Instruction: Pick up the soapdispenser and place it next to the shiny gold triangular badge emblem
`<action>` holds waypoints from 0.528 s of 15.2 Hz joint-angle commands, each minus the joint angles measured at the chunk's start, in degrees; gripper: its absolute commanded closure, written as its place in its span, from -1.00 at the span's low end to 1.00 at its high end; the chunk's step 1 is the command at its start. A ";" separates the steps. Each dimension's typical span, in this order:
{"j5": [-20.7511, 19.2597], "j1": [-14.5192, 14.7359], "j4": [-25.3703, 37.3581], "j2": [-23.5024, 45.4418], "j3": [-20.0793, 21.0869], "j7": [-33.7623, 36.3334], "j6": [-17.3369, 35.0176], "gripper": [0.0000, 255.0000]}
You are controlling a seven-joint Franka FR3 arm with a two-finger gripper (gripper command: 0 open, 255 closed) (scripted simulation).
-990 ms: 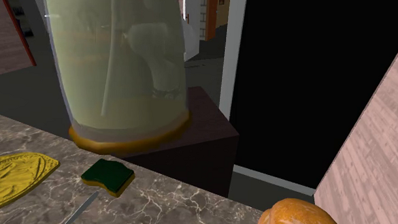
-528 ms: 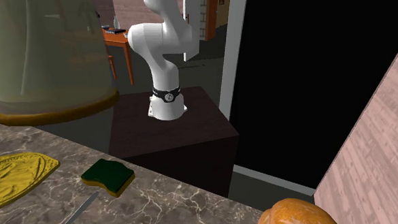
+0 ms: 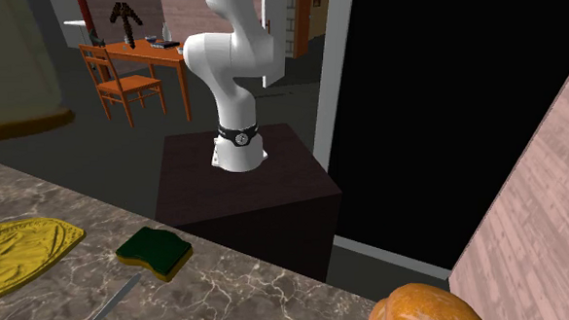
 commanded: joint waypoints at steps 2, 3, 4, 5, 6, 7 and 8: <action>-0.10 -2.14 -2.70 -1.98 -2.10 -4.30 1.13 1.00; -0.04 -2.82 -2.96 -2.20 -2.86 -5.72 1.30 1.00; 0.04 -3.53 -3.14 -2.34 -3.62 -7.16 1.46 1.00; 0.14 -4.22 -3.22 -2.40 -4.42 -8.62 1.60 1.00; 0.27 -4.96 -3.21 -2.39 -5.21 -10.09 1.72 1.00; 0.43 -5.68 -3.10 -2.30 -6.03 -11.59 1.82 1.00; 0.63 -6.43 -2.91 -2.12 -6.85 -13.10 1.90 1.00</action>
